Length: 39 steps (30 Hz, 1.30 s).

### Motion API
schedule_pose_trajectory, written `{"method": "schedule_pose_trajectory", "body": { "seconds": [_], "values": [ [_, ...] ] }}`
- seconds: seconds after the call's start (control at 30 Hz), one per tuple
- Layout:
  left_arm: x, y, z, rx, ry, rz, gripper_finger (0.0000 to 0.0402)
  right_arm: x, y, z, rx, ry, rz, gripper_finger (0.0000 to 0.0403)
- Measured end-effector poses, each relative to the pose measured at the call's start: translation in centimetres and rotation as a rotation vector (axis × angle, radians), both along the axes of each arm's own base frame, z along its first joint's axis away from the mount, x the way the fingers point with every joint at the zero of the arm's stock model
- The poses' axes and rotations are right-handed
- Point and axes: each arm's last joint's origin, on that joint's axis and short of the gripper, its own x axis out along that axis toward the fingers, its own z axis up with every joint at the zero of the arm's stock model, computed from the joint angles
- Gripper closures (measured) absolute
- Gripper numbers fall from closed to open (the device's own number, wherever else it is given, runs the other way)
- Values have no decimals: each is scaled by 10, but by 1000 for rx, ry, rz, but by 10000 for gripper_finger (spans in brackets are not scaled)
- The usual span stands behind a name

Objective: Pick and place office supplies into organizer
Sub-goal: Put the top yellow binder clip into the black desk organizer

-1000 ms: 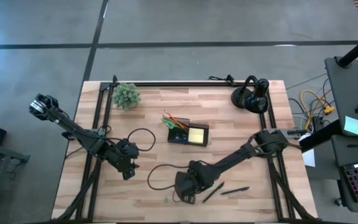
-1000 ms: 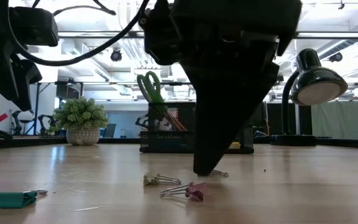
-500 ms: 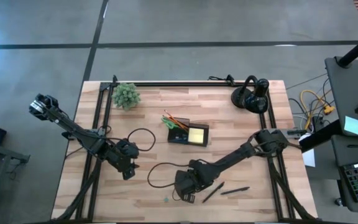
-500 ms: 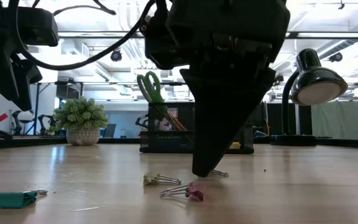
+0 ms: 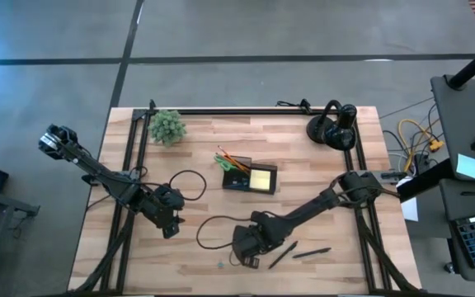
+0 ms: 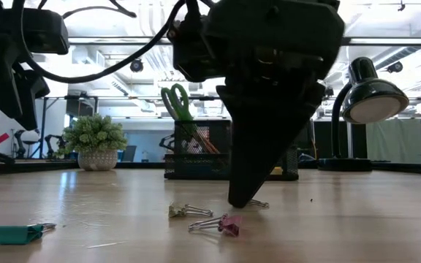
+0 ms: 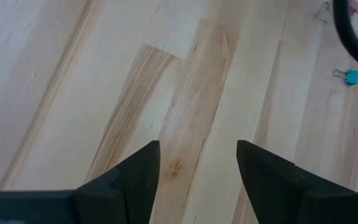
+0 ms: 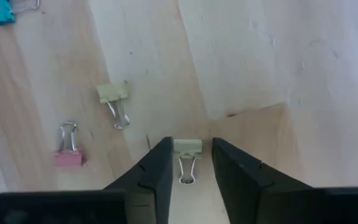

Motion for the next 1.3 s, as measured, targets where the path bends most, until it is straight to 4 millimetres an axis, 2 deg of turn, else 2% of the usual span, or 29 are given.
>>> {"method": "schedule_pose_trajectory", "body": {
  "seconds": [0.23,0.4,0.53,0.63,0.77,0.87,1.07,1.2,1.3],
  "values": [
    [0,0,0,0,0,0,203,-2,-1,-4,-30,5,51,339],
    [0,0,0,0,0,0,203,-1,-2,0,-27,4,54,348],
    [0,0,0,0,0,0,203,4,-4,15,-22,-16,30,348],
    [0,0,0,0,0,0,203,5,-12,41,-102,-54,-95,347],
    [0,0,0,0,0,0,203,2,-35,71,-261,-143,-363,347],
    [0,0,0,0,0,0,203,6,-57,81,-218,-165,-485,347],
    [0,0,0,2,1,-2,203,20,-114,66,-143,-112,-646,346],
    [0,0,0,2,0,-4,203,32,-154,64,-69,-145,-724,346],
    [0,-1,0,1,1,-5,203,37,-177,63,-10,-140,-730,346]
  ]
}}
